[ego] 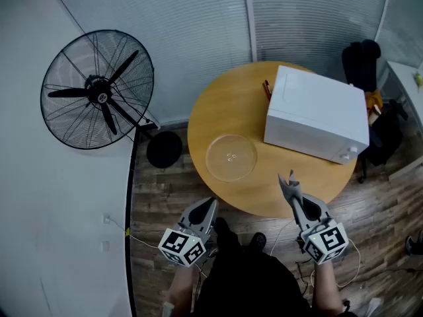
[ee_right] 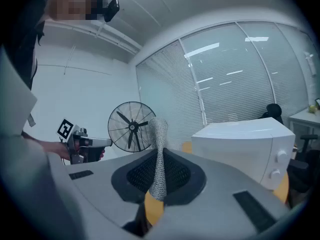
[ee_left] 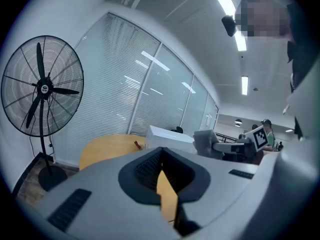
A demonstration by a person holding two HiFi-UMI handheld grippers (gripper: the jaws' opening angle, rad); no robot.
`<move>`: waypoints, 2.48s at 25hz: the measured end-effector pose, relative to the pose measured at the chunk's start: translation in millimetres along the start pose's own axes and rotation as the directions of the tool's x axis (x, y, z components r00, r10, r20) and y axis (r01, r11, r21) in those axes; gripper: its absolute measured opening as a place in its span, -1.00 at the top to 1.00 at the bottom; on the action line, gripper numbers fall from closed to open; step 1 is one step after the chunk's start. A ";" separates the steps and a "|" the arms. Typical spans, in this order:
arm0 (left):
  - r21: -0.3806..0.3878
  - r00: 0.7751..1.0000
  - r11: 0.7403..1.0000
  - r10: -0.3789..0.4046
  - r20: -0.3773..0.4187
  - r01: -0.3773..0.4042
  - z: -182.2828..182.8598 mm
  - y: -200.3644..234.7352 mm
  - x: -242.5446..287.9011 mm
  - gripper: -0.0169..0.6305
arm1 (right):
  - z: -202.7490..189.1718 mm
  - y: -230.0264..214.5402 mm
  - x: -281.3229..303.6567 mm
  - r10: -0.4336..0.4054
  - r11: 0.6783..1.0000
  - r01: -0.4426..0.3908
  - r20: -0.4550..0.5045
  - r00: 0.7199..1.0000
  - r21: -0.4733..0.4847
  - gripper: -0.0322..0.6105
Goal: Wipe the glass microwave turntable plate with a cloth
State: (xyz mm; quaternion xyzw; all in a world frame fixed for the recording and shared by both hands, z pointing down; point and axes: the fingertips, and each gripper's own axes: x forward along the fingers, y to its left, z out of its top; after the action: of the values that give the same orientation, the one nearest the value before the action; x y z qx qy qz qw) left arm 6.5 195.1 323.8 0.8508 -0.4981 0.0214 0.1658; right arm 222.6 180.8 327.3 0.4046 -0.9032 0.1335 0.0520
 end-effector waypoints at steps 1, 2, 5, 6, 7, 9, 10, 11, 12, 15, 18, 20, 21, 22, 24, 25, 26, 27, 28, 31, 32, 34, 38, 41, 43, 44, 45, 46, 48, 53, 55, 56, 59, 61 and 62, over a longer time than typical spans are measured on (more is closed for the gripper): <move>-0.002 1.000 1.000 0.001 0.003 -0.001 0.5 0.3 0.5 0.97 | 3.4 1.1 0.6 0.001 1.000 -0.002 0.013 1.000 0.012 0.81; -0.003 1.000 1.000 0.003 0.006 -0.003 1.0 0.4 0.9 0.97 | 6.3 1.9 1.1 0.002 1.000 -0.002 0.024 1.000 0.023 0.81; -0.006 1.000 1.000 0.007 0.010 -0.007 0.9 0.3 1.7 0.97 | 4.2 -1.1 0.3 -0.016 1.000 0.016 0.025 1.000 0.013 0.81; -0.008 1.000 1.000 0.009 0.011 -0.009 0.1 -0.1 2.0 0.97 | 2.2 -3.0 -0.4 -0.023 1.000 0.023 0.023 0.999 0.006 0.81; -0.012 1.000 1.000 0.011 0.010 -0.010 -1.0 -0.8 2.2 0.97 | 1.7 -3.5 -0.9 -0.023 1.000 0.023 0.027 0.999 0.008 0.81; -0.020 1.000 1.000 0.014 0.005 -0.014 -3.8 -2.4 3.4 0.97 | 2.2 -1.8 -0.7 -0.003 1.000 0.002 0.040 0.999 0.031 0.80; -0.022 1.000 1.000 0.017 0.001 -0.017 -4.9 -3.3 4.7 0.97 | 1.5 -0.9 0.1 0.010 0.999 -0.011 0.041 0.999 0.039 0.80; -0.023 1.000 1.000 0.019 -0.004 -0.020 -6.1 -4.6 6.4 0.97 | 0.1 -0.2 0.9 0.021 0.999 -0.023 0.038 0.999 0.042 0.80; -0.022 1.000 1.000 0.022 -0.008 -0.022 -7.3 -6.1 8.1 0.97 | -2.0 0.4 1.3 0.032 0.998 -0.033 0.032 0.999 0.045 0.80; -0.020 0.999 0.999 0.027 -0.017 -0.028 -9.9 -8.6 10.0 0.97 | -8.3 2.3 2.5 0.053 0.997 -0.054 0.024 0.998 0.061 0.79; -0.017 0.999 0.999 0.037 -0.023 -0.038 -11.2 -3.7 7.4 0.97 | -14.5 3.7 6.9 0.057 0.995 -0.059 0.018 0.998 0.078 0.79; -0.020 0.999 0.999 0.045 -0.027 -0.045 -12.3 3.2 6.2 0.97 | -16.5 3.4 11.9 0.055 0.995 -0.056 0.012 0.998 0.084 0.79; -0.023 0.998 0.999 0.049 -0.028 -0.050 -12.5 7.7 5.8 0.97 | -16.6 3.2 15.0 0.052 0.995 -0.052 0.009 0.999 0.084 0.79; -0.026 0.998 0.998 0.054 -0.027 -0.054 -12.5 12.8 5.7 0.97 | -16.3 2.9 18.6 0.048 0.995 -0.049 0.007 0.999 0.084 0.79; -0.033 0.998 0.997 0.062 -0.026 -0.063 -12.0 24.8 6.9 0.97 | -15.1 2.5 27.8 0.041 0.996 -0.041 0.005 0.999 0.083 0.79; -0.037 0.998 0.997 0.064 -0.025 -0.065 -11.6 31.1 8.1 0.97 | -14.1 2.4 33.3 0.037 0.996 -0.037 0.004 0.999 0.082 0.79; -0.040 0.998 0.997 0.064 -0.026 -0.065 -10.9 37.2 9.8 0.97 | -12.9 2.3 39.0 0.033 0.996 -0.033 0.002 0.999 0.081 0.79; -0.043 0.998 0.997 0.062 -0.026 -0.063 -10.0 43.0 11.8 0.97 | -11.6 2.0 44.7 0.028 0.996 -0.027 -0.001 1.000 0.080 0.79; -0.044 0.998 0.997 0.059 -0.028 -0.060 -8.8 48.8 13.9 0.97 | -10.1 1.8 50.7 0.021 0.997 -0.021 -0.005 1.000 0.079 0.79; -0.045 0.998 0.997 0.055 -0.030 -0.057 -2.5 72.5 21.2 0.97 | -4.3 3.5 74.4 0.006 0.997 -0.004 -0.019 1.000 0.075 0.79; -0.047 0.998 0.997 0.056 -0.031 -0.057 0.0 82.3 24.1 0.97 | -1.8 5.2 84.0 0.004 0.997 -0.002 -0.023 1.000 0.072 0.79; -0.054 0.998 0.997 0.053 -0.039 -0.055 3.0 101.8 30.6 0.97 | 3.2 8.9 103.1 0.003 0.998 -0.001 -0.030 1.000 0.065 0.79; -0.062 0.997 0.997 0.038 -0.067 -0.043 5.2 139.7 48.6 0.96 | 11.3 12.0 139.6 -0.009 0.998 0.011 -0.038 0.999 0.054 0.79; -0.060 0.996 0.998 0.029 -0.088 -0.034 6.5 166.3 62.7 0.96 | 13.5 13.9 163.1 -0.027 0.999 0.029 -0.052 0.998 0.044 0.78; -0.063 0.995 0.998 0.020 -0.101 -0.026 6.8 182.7 72.1 0.96 | 14.6 13.8 177.0 -0.044 0.998 0.047 -0.064 0.997 0.039 0.78; -0.065 0.994 0.998 0.016 -0.107 -0.023 6.8 191.2 76.4 0.96 | 15.1 13.8 184.0 -0.055 0.998 0.058 -0.069 0.996 0.037 0.78; -0.067 0.994 0.998 0.012 -0.113 -0.019 6.2 199.4 80.1 0.96 | 15.2 14.0 190.5 -0.067 0.997 0.070 -0.074 0.995 0.034 0.78; -0.069 0.993 0.998 0.007 -0.122 -0.015 4.7 207.1 83.3 0.96 | 14.6 14.4 196.6 -0.079 0.996 0.082 -0.079 0.994 0.032 0.78; -0.072 0.990 0.997 -0.007 -0.144 -0.003 -0.7 221.2 89.6 0.96 | 11.4 14.7 207.1 -0.104 0.994 0.108 -0.091 0.990 0.032 0.78; -0.156 0.978 0.988 -0.043 -0.204 0.011 -26.1 251.8 104.8 0.96 | -7.2 16.8 229.8 -0.157 0.985 0.165 -0.146 0.977 0.044 0.78; -0.178 0.971 0.984 -0.062 -0.231 0.020 -36.9 259.9 110.8 0.96 | -14.9 18.8 241.2 -0.164 0.984 0.174 -0.178 0.970 0.043 0.78; -0.195 0.967 0.980 -0.074 -0.242 0.027 -42.7 262.3 113.4 0.96 | -18.5 19.8 246.4 -0.162 0.984 0.173 -0.192 0.968 0.042 0.78; -0.237 0.957 0.971 -0.093 -0.276 0.026 -63.1 268.2 118.1 0.96 | -27.8 23.7 259.7 -0.151 0.988 0.157 -0.222 0.963 0.009 0.78; -0.235 0.945 0.972 -0.084 -0.315 0.009 -79.6 272.1 121.1 0.93 | -33.1 24.4 268.7 -0.153 0.988 0.152 -0.243 0.958 -0.021 0.78; -0.235 0.938 0.972 -0.082 -0.336 0.000 -88.4 272.8 122.5 0.90 | -36.5 24.1 272.8 -0.152 0.988 0.151 -0.255 0.955 -0.026 0.78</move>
State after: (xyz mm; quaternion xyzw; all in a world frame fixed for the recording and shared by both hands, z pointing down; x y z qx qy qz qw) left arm -153.7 -3.4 503.1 0.8190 -0.4428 0.1076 0.3486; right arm 22.1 10.9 412.6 0.4519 -0.8556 0.1774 0.1796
